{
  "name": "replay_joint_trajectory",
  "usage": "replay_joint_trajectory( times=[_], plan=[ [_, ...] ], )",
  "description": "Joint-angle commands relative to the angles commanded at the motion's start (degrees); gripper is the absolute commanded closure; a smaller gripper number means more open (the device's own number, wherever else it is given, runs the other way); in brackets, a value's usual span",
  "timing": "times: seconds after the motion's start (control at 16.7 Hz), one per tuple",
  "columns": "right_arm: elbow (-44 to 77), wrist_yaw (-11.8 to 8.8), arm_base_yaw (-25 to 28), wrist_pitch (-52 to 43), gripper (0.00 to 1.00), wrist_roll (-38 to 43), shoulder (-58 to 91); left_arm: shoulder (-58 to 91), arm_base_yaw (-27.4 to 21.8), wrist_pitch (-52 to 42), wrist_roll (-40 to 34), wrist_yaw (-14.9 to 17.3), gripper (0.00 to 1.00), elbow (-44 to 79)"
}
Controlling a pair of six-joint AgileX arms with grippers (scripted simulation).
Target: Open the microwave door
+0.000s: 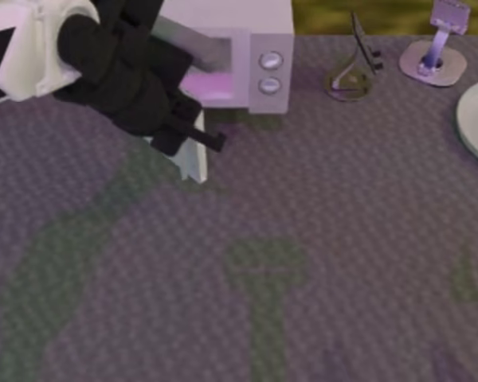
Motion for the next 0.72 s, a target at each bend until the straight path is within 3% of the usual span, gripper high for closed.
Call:
replay_joint_trajectory(
  times=[0.36, 0.72],
  plan=[
    [0.0, 0.0, 0.0, 0.0, 0.0, 0.0, 0.0, -2.48, 3.0, -0.69, 7.45, 3.84, 1.0, -2.62],
    [0.0, 0.0, 0.0, 0.0, 0.0, 0.0, 0.0, -2.52, 3.04, -0.68, 7.54, 3.89, 1.0, -2.65]
  ],
)
